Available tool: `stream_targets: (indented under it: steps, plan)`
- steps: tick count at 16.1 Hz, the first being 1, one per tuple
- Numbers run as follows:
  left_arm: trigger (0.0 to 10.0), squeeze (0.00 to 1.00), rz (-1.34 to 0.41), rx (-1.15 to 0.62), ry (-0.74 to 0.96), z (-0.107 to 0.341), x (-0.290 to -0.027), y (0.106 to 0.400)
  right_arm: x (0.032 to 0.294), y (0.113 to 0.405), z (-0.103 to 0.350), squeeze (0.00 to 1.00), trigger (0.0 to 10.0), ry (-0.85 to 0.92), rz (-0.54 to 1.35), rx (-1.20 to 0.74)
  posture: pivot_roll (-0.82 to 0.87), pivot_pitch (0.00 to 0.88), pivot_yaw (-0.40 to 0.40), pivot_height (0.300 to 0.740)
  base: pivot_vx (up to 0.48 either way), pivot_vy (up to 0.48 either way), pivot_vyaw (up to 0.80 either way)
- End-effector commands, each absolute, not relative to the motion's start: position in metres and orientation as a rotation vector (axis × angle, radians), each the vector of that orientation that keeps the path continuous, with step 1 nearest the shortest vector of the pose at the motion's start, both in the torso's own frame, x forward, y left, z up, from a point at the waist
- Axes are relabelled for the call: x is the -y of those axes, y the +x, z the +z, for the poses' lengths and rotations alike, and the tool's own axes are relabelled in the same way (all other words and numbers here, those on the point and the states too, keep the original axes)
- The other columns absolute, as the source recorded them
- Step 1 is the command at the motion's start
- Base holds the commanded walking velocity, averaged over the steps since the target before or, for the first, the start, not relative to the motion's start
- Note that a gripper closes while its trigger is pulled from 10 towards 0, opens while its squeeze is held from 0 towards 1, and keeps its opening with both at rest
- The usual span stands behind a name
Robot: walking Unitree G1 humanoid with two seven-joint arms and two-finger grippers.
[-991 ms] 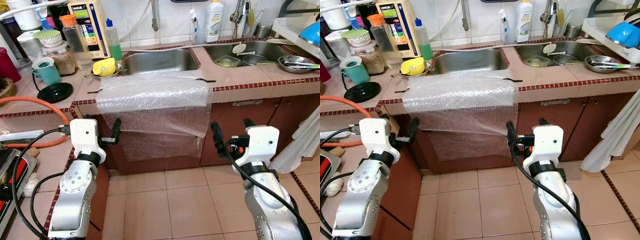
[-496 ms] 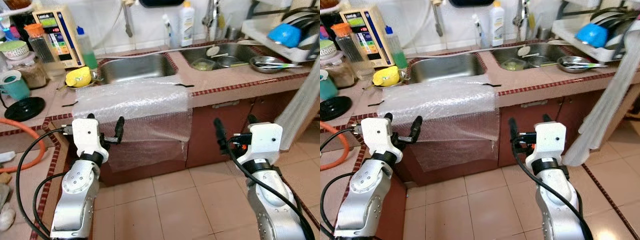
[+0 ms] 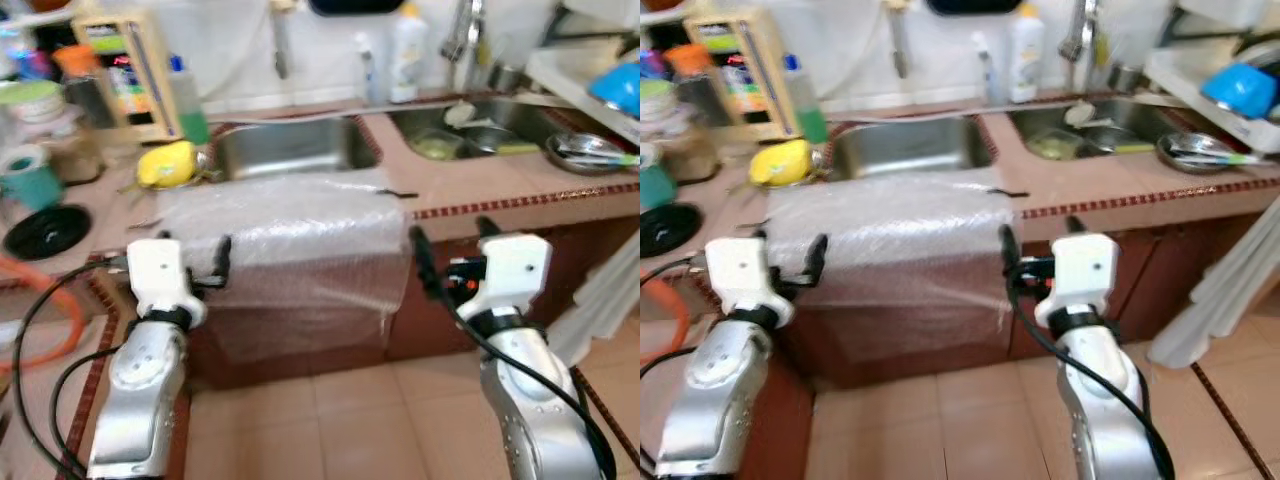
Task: Kitchen organization
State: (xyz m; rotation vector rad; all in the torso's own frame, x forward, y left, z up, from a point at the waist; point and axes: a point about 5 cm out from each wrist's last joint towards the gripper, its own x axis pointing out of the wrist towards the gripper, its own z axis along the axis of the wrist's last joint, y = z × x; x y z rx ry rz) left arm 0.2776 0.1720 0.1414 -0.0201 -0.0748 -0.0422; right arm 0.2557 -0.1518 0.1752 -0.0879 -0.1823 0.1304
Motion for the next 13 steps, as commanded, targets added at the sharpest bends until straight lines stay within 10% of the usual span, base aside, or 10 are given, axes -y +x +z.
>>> stream_targets:
  steps: [1,13]
  plan:
    - [10.0,0.00,-0.073,0.093,-0.027,0.145,-0.164,0.279,0.156,0.256,0.177,0.00,10.0,-0.097,0.115,0.186,-0.02,0.000,0.086,0.740,0.472,0.000,0.00]
    - [10.0,0.00,0.031,0.105,-0.054,0.142,-0.159,0.282,0.154,0.275,0.181,0.00,10.0,-0.120,0.173,0.173,0.03,0.000,-0.016,0.740,0.154,0.000,0.00]
